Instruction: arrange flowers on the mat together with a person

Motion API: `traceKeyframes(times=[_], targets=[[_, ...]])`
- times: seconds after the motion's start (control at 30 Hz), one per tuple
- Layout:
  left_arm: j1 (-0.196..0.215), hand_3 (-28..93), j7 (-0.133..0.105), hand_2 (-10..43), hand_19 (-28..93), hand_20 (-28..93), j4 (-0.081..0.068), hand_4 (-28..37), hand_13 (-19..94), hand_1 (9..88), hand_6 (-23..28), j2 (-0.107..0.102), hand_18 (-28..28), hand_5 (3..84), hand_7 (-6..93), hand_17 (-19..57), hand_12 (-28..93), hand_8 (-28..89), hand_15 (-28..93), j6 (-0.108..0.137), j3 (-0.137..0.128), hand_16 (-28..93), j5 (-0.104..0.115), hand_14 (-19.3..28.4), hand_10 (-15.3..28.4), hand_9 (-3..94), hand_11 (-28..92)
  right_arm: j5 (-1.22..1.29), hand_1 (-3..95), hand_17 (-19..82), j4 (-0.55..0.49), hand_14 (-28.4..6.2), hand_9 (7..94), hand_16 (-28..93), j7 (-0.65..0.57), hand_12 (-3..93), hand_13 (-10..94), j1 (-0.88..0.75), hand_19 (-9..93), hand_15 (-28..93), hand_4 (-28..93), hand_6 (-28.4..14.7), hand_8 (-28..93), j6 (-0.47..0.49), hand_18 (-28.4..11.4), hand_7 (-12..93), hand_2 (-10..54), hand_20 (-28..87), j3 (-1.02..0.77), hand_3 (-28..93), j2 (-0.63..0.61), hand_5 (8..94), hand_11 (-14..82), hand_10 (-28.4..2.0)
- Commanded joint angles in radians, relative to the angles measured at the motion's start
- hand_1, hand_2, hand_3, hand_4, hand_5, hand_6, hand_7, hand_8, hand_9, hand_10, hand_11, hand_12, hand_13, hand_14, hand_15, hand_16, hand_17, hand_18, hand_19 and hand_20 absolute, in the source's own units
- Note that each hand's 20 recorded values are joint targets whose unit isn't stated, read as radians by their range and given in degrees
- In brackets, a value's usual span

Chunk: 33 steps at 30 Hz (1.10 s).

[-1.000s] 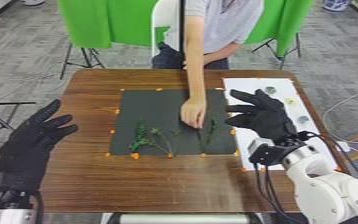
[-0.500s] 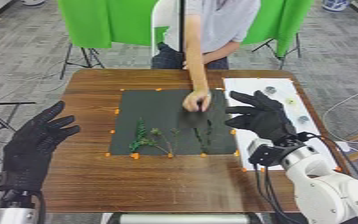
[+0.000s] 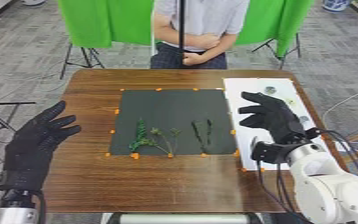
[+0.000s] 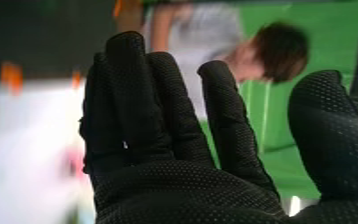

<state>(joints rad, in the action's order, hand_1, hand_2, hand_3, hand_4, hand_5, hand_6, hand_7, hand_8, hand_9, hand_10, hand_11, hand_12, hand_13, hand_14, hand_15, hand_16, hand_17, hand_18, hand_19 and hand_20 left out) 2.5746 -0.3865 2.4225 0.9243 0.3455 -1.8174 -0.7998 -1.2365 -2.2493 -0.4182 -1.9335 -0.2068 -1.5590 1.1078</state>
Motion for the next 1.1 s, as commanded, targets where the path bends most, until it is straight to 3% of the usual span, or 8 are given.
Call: traceKeyframes(times=[0.03,0.3,0.47,0.77,1.1], targets=[[0.011,76,-0.002,5.4,49,14,0.012,-28.3,27,15.1,7.1,-0.013,23.6,36.5,14.7,-9.2,11,-10,57,0.02,0.006,-10,-0.002,28.4,19.6,36.2,25,-0.433,25.5,21,-0.005,-20.8,54.6,6,-0.272,14.4,51,0.088,74,64,-22,-4.5,-11,-0.092,-25.4,13,7.3,9,0.08,71,-0.104,50.5,20.9,-21.3],[0.013,77,-0.001,5.4,49,14,0.013,-28.3,27,15.4,6.7,-0.016,23.6,35.4,15.3,-9.2,12,-10,57,0.023,0.007,-10,-0.002,28.4,19.6,36.2,25,-0.74,28.6,29,0.084,-19.4,60.5,7,-0.474,14.6,60,0.226,83,66,-21,-4.9,-10,-0.047,-25.8,11,4.7,-4,0.224,68,-0.171,49.9,22.8,-21.6],[0.006,76,0.0,5.5,49,14,0.011,-28.3,27,15.5,6.6,-0.02,23.6,35.3,15.4,-9.2,12,-11,57,0.023,0.011,-10,-0.003,28.4,19.6,36.4,26,-0.83,30.8,31,0.167,-19.0,60.2,8,-0.529,14.6,61,0.315,87,66,-20,-4.6,-10,0.047,-26.0,10,2.3,-12,0.299,68,-0.182,47.0,23.1,-22.3],[-0.006,77,0.013,5.5,49,14,0.01,-28.3,27,15.9,6.7,-0.025,23.5,35.3,15.5,-9.2,11,-11,57,0.017,0.012,-10,-0.002,28.3,19.7,36.4,26,-0.842,36.3,31,0.326,-17.7,57.9,8,-0.536,14.9,61,0.42,86,66,-21,-2.8,-9,0.165,-25.3,11,-1.7,-15,0.387,70,-0.169,44.3,23.4,-21.9],[-0.019,77,0.031,5.3,49,14,0.006,-28.3,27,16.1,6.8,-0.018,23.5,35.3,15.5,-9.2,11,-11,57,0.002,0.011,-10,-0.01,28.3,19.7,36.4,26,-0.958,39.1,31,0.435,-16.6,59.0,8,-0.559,14.7,62,0.488,85,64,-23,-1.1,-11,0.178,-25.2,13,-4.0,-13,0.513,70,-0.184,49.3,23.6,-20.8]])
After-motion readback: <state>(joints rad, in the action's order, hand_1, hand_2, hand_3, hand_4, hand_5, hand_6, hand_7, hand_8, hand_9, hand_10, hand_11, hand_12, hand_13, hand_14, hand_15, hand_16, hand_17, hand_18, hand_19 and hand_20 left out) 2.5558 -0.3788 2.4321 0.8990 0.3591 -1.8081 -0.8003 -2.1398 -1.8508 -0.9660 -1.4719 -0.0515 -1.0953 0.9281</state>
